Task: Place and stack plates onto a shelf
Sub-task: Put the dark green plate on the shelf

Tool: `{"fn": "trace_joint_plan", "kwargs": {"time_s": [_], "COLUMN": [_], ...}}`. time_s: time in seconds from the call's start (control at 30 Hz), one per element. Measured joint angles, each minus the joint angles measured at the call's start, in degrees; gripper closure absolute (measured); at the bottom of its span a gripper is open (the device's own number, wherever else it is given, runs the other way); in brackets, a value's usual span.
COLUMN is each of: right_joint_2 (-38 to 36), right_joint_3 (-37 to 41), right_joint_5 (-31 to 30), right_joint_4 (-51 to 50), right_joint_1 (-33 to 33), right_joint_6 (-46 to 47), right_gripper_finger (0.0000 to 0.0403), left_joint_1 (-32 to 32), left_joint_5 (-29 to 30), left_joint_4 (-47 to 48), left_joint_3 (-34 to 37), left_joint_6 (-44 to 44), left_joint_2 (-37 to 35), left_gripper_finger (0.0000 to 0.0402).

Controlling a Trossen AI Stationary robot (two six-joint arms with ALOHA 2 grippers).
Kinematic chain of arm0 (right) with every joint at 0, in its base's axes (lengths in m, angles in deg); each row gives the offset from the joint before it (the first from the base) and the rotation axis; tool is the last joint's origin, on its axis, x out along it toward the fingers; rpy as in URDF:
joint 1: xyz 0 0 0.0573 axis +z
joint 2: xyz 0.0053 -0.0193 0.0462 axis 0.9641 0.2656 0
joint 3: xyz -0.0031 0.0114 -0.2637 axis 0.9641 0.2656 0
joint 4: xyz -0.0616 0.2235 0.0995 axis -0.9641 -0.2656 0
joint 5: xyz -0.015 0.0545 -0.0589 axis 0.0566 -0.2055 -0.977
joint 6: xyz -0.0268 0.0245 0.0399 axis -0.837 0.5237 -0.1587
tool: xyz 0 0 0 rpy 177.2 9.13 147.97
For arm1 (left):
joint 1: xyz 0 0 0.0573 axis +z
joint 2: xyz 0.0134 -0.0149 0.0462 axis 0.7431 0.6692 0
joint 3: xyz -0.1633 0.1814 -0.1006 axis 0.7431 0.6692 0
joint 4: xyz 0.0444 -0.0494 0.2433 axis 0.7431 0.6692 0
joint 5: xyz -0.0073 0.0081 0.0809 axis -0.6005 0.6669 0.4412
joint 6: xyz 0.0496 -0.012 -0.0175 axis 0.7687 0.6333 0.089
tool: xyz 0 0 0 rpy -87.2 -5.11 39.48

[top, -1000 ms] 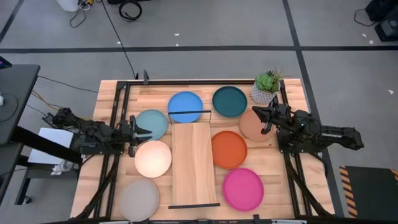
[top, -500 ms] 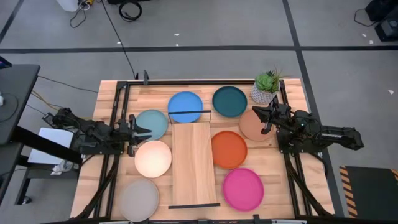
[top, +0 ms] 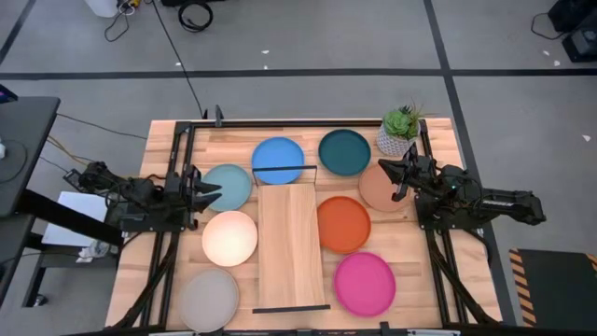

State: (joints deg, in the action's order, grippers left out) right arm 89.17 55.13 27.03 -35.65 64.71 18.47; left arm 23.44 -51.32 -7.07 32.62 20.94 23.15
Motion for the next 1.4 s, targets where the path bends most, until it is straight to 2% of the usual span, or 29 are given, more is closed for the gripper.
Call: {"fn": "trace_joint_plan", "kwargs": {"time_s": [0.77,0.87,0.93,1.03,1.13,1.4], "right_joint_2": [0.00,0.41,1.43,4.70,10.01,28.84], "right_joint_3": [0.00,0.00,-0.37,-1.61,-3.88,-11.81], "right_joint_5": [-0.10,-3.57,-7.42,-10.86,-10.57,-5.06], "right_joint_4": [2.62,2.65,2.25,1.19,-2.79,-14.70], "right_joint_1": [0.00,-0.02,-0.05,-0.50,-1.40,-2.36], "right_joint_6": [0.24,-0.48,-2.28,-4.07,-3.11,0.43], "right_gripper_finger": [0.0380,0.0380,0.0382,0.0389,0.0393,0.0374], "left_joint_1": [0.00,0.00,0.00,0.00,0.00,0.00], "left_joint_5": [-0.02,0.77,3.32,8.54,10.66,6.00], "left_joint_4": [0.37,0.12,-0.76,-1.77,-3.91,-10.04], "left_joint_3": [0.00,0.00,0.00,0.00,0.00,0.00], "left_joint_6": [1.78,3.69,6.80,10.76,15.04,23.19], "left_joint_2": [0.00,0.00,0.00,0.00,0.00,-0.02], "left_gripper_finger": [0.0292,0.0292,0.0292,0.0292,0.0292,0.0292]}}
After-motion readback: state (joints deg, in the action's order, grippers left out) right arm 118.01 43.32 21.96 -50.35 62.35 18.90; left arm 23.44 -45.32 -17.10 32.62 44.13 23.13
